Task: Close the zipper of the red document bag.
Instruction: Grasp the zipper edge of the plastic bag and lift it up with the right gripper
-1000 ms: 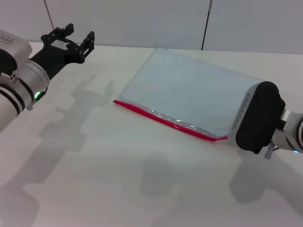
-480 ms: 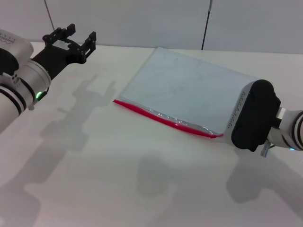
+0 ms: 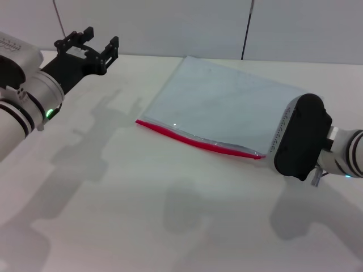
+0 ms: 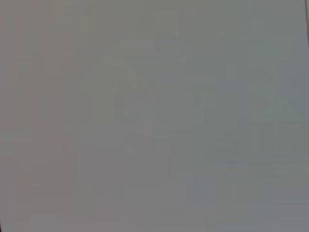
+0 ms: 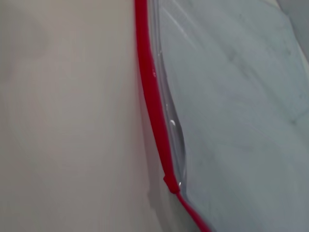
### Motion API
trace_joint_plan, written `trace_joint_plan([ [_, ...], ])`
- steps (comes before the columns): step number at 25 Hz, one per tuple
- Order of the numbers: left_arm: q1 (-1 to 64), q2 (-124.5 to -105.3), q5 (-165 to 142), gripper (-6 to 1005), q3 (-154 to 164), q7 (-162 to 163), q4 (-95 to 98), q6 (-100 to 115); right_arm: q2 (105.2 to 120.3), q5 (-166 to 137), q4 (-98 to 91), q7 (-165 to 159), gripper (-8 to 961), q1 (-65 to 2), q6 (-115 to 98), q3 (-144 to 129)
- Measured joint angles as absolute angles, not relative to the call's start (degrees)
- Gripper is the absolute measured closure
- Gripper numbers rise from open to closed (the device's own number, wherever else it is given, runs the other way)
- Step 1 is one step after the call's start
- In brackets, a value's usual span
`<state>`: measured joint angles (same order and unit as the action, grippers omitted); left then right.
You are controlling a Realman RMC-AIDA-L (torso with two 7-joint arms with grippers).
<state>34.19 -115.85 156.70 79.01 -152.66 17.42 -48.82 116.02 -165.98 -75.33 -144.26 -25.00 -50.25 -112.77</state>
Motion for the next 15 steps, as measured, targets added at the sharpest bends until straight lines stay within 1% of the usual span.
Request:
trace_joint_plan([
  [8, 34.2, -115.89, 156.2, 383, 79.1, -151.5, 17.5, -48.5, 116.0, -165.9, -76.6, -145.0, 824, -25.0, -50.5, -112.9],
  [11, 34.2, -115.28, 152.2, 383, 79.2, -147.2, 18.4, -48.6, 115.94, -165.9, -79.7, -145.1, 841, -23.7, -51.3, -112.6],
  [15, 34.1, -114.39, 143.5, 383, 79.2, -139.2, 22.0, -48.3, 115.81, -166.0, -86.7, -144.7, 860, -20.0, -51.9, -111.2],
])
